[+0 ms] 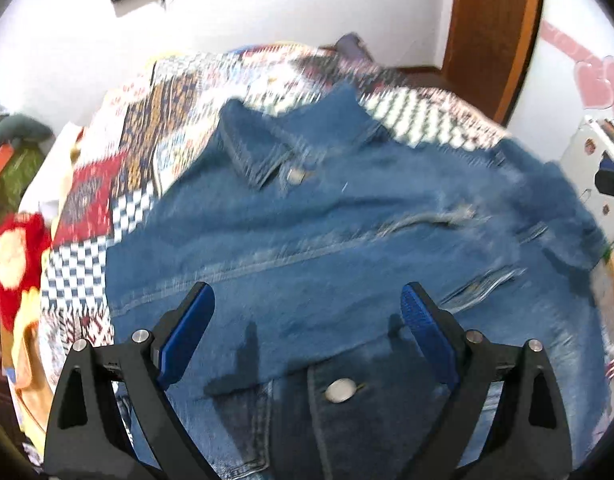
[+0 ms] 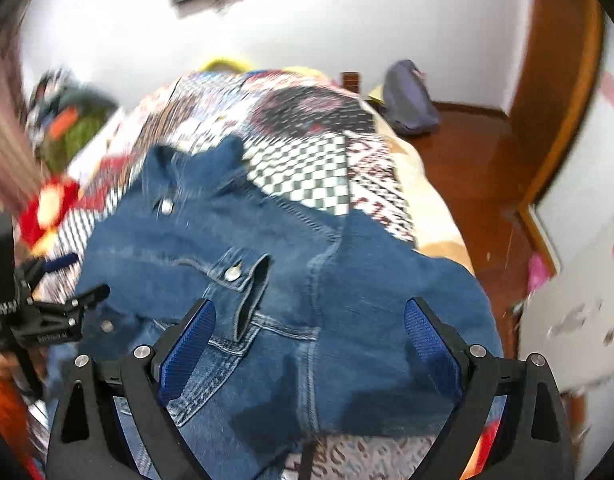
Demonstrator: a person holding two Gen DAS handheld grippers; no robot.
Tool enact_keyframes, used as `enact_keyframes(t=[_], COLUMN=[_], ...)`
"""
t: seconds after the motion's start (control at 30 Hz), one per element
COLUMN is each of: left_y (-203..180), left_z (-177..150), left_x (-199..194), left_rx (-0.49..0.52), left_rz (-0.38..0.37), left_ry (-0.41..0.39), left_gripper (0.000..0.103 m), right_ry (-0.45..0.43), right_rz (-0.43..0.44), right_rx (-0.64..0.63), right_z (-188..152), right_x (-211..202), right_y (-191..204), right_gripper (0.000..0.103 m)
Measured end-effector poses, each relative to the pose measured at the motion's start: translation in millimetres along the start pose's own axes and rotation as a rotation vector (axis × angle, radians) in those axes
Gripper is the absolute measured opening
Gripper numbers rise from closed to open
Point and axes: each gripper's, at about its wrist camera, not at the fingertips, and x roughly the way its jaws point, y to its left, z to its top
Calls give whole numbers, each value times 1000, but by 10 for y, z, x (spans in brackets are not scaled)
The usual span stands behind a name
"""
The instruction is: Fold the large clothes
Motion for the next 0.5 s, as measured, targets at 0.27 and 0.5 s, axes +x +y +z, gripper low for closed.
enact_keyframes(t=[0.27, 0.5], left_y=[-250, -474], left_z=[374, 393], left_x=[-118, 194], left_rx=[-20, -7], left_rz=[-109, -138], left_ry=[-50, 30], left_gripper=[99, 99], right_ry=[-38, 24], right_rz=[55, 91], right_rx=[317, 586], right_z=[-250, -770], right_x=[-350, -243], right_y=[-891, -1562], right_gripper=[95, 95])
